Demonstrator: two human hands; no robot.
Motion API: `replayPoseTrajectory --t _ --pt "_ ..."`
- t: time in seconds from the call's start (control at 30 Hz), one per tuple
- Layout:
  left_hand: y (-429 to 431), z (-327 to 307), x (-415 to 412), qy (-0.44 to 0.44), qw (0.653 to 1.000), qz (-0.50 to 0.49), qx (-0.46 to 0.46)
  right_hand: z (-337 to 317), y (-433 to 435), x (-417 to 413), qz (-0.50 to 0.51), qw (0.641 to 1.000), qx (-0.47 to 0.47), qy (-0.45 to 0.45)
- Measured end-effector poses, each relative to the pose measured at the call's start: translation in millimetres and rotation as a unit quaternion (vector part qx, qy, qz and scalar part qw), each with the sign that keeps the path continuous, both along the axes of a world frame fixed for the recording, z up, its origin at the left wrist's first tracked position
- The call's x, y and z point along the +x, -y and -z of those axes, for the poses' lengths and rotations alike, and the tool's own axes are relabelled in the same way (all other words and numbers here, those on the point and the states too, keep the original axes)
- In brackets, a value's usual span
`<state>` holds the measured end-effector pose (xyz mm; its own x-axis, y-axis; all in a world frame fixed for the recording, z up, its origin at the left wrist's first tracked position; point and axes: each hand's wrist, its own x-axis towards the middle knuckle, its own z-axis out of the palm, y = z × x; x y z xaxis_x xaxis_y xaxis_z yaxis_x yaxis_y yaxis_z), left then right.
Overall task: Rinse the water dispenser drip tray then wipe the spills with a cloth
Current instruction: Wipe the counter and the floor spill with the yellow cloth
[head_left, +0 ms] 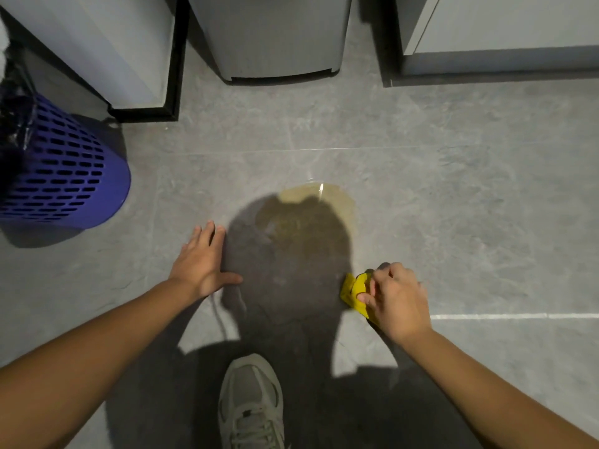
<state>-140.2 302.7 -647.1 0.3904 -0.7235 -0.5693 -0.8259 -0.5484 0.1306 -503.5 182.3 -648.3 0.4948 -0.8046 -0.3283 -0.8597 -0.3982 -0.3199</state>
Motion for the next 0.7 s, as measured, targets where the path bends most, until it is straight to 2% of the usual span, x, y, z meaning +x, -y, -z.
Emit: replayPoseTrajectory --t 0.07,0.2,0.27,0.43,0.5,0.57,0.7 --pt "-2 2 2 -0.005 1.0 -0.001 -0.01 -5 4 -4 -0.034 0.999 -0.027 0.011" --pt "-4 6 4 -0.008 1.0 -0.007 -0.009 -4 23 -8 0.017 0.998 0.055 -0.013" --pt "-6 10 6 -0.005 1.0 -0.005 -0.014 1 26 -4 0.007 0.996 0.078 -0.045" --pt "-8 15 7 0.018 1.0 0.013 -0.019 6 14 6 0.0 0.996 0.064 -0.057" --pt "-8 15 7 0.02 0.999 0.014 -0.025 -1 10 5 -0.03 0.997 0.071 -0.027" --pt "-8 14 6 0.017 0.999 0.018 -0.03 -13 9 4 -0.071 0.988 0.129 0.034" --pt "-7 13 5 0.005 1.0 0.013 -0.028 -42 17 8 -0.177 0.946 0.251 0.102"
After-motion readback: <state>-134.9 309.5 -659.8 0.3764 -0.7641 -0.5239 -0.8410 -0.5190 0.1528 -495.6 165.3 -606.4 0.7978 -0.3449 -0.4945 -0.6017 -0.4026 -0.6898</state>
